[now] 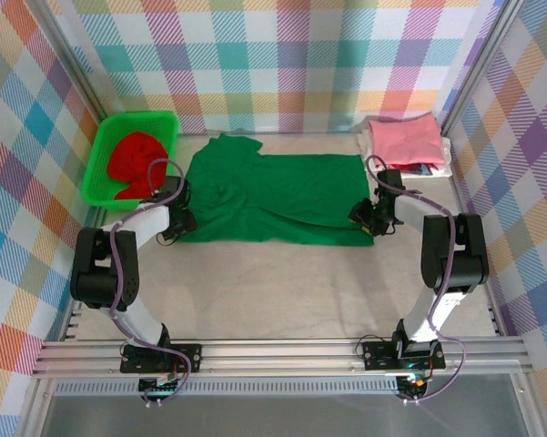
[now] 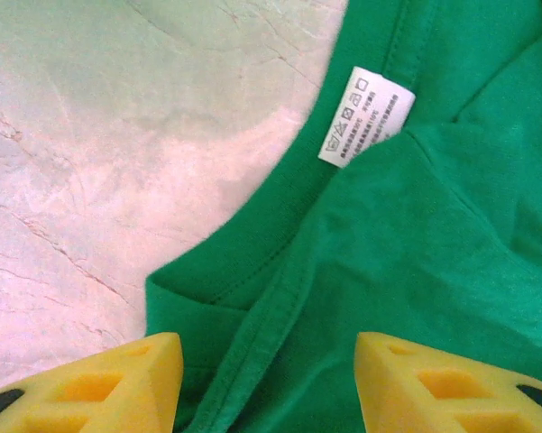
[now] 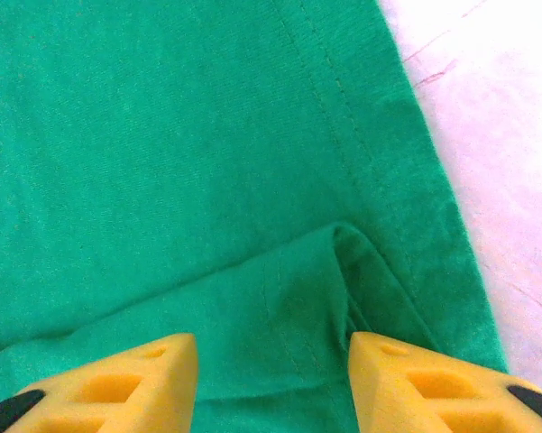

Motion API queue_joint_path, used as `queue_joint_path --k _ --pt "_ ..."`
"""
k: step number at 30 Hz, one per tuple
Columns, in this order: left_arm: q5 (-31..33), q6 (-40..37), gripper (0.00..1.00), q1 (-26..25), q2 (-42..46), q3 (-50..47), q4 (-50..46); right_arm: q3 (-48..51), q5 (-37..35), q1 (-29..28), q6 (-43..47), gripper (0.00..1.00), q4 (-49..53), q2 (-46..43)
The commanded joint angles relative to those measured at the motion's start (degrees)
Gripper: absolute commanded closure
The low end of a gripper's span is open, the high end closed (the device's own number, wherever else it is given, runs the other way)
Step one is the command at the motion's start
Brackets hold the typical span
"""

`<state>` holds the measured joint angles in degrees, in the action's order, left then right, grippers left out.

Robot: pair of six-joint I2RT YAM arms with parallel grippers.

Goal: Fold and stack the t-shirts

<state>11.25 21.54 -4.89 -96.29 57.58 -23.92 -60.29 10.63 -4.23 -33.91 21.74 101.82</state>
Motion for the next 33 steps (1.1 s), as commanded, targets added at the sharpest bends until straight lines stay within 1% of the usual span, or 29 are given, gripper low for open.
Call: queue_joint_path --k 1,5,8,10,13,15,19,26,31,33 --pt "0.12 -1.02 0.47 1.57 -1.94 3.02 -2.38 -1.77 1.50 0.44 -1.66 0.54 -2.91 1.60" --pt "0.91 -2.19 0.47 2.06 -3.35 3.76 -2.98 -2.39 1.93 0.47 -2.05 0.59 -4.16 2.96" --pt "2.11 -2.97 0.47 2.01 -3.71 4.23 -3.07 -1.96 1.42 0.48 -2.73 0.67 -6.00 2.70" --pt "1.77 -3.26 0.47 2.01 -3.89 4.25 -2.89 -2.02 1.21 0.62 -2.97 0.75 -6.83 2.68" --pt "1.91 -3.27 0.46 2.01 -3.97 4.22 -2.88 -2.44 1.19 0.75 -3.50 0.82 -7.76 2.86" --pt "1.81 -3.39 0.46 2.02 -3.90 4.13 -2.73 -2.79 1.19 0.75 -3.84 0.89 -8.16 2.96" --pt "1.83 -3.26 0.46 2.07 -3.63 3.94 -2.45 -3.64 -0.09 0.94 -3.71 1.00 -8.82 3.68" --pt "3.18 -3.26 0.46 2.04 -2.97 5.10 -2.05 -7.22 -2.43 2.11 -2.02 1.00 -8.01 5.74" --pt "4.24 -3.76 0.46 2.06 -4.12 7.13 -2.44 -13.63 -3.03 2.28 0.16 1.00 -2.93 8.40" --pt "4.83 -3.86 0.46 2.07 -4.31 7.82 -2.37 -15.13 -2.88 2.53 -0.33 0.91 -1.91 9.07"
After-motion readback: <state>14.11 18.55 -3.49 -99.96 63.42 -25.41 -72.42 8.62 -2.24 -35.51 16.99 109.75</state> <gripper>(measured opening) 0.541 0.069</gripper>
